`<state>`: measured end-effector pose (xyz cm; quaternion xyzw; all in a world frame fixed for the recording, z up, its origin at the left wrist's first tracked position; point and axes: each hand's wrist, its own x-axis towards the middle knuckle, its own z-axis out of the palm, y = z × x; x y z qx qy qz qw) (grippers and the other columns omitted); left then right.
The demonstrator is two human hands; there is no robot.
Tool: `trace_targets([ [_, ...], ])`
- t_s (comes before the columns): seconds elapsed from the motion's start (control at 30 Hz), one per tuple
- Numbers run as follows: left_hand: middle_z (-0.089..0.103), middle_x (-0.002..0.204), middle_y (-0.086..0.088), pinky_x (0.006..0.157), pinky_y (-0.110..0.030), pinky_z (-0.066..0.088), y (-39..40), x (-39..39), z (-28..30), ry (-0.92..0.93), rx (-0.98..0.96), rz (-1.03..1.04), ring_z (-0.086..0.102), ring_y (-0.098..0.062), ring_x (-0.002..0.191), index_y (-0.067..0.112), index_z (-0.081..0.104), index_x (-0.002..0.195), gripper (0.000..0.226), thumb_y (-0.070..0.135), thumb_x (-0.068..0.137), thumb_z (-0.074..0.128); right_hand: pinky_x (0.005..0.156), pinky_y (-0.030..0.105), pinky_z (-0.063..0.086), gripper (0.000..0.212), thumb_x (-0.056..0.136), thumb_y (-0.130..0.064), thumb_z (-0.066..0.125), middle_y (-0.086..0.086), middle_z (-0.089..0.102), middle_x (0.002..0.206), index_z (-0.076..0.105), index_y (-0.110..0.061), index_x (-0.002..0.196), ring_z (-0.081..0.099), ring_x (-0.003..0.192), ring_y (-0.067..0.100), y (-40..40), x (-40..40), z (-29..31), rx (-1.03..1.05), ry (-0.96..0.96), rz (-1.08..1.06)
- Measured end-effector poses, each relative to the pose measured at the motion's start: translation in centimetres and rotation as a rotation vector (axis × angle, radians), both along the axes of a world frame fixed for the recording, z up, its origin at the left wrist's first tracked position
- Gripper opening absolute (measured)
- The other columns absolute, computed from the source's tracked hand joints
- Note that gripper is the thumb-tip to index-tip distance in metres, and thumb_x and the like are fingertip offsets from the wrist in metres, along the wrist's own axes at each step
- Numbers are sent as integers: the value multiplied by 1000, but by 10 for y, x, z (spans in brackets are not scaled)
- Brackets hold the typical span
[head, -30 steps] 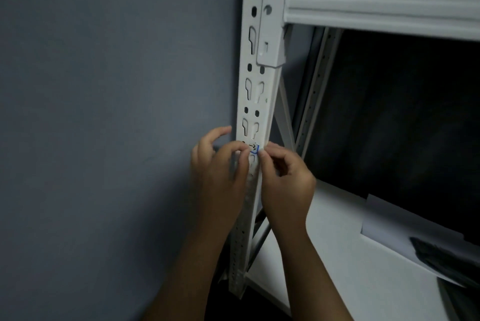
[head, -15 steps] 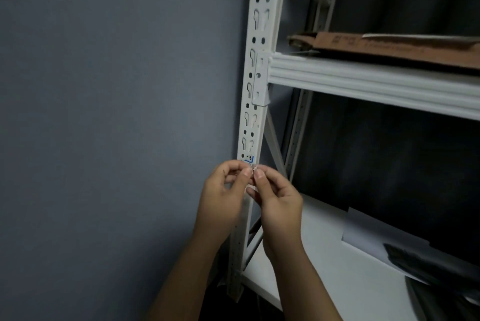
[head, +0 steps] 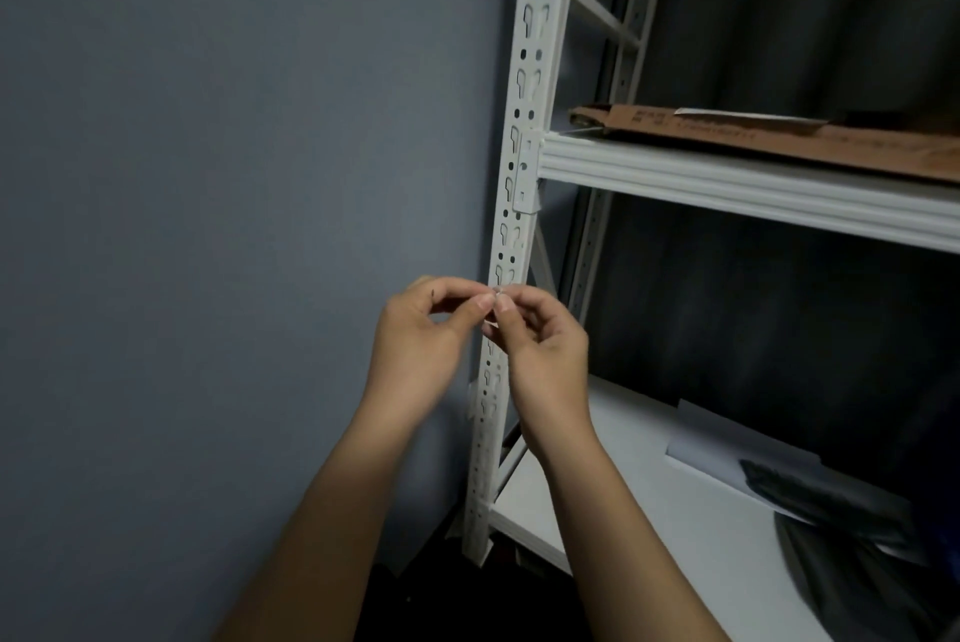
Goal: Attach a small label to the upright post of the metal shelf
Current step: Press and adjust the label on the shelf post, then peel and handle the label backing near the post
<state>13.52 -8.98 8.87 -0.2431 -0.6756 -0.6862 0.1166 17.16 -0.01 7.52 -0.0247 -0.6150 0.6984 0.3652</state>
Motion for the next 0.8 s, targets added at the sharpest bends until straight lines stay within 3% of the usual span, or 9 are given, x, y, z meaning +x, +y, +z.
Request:
trace_targets([
  [0.17,63,83,8,63,-4,40,0,2,-13,42,-59,85,60,6,73,35,67,71,23,15,83,69,72,18,53,19,95,0,51,-1,62,77,57,-14,83,61,68,1,-6,-9,-9,-50,-62,29],
  [0.3,60,84,11,69,-18,46,10,-14,-36,95,-168,156,59,0,77,34,69,77,16,21,86,65,80,30,53,17,95,-3,52,-1,63,77,58,-15,84,61,71,7,4,-24,-28,-19,-137,-6],
  [0.37,59,85,12,69,-16,44,16,-26,-47,109,-175,221,58,-1,78,31,70,81,13,21,87,64,83,33,53,15,96,-6,53,-1,64,78,59,-15,86,62,75,10,13,-33,-36,-6,-179,-9],
  [0.53,56,86,11,68,-4,40,43,-58,-68,66,-100,261,56,3,78,35,58,81,17,21,89,64,75,27,52,16,93,-8,58,-6,65,77,63,-19,84,60,69,0,41,-59,-62,-50,-201,-109],
  [0.67,57,80,10,62,-8,42,73,-80,-81,-40,-99,256,55,1,71,33,49,74,23,28,84,68,81,27,55,13,91,-8,61,-4,68,84,66,-18,85,64,77,3,64,-84,-80,-96,-177,-168],
  [0.8,62,77,8,60,-12,45,103,-99,-88,-94,-64,199,58,-1,68,30,55,72,18,27,86,66,75,19,55,9,90,-7,61,-7,68,81,67,-14,88,65,74,0,85,-99,-77,-86,-121,-200],
])
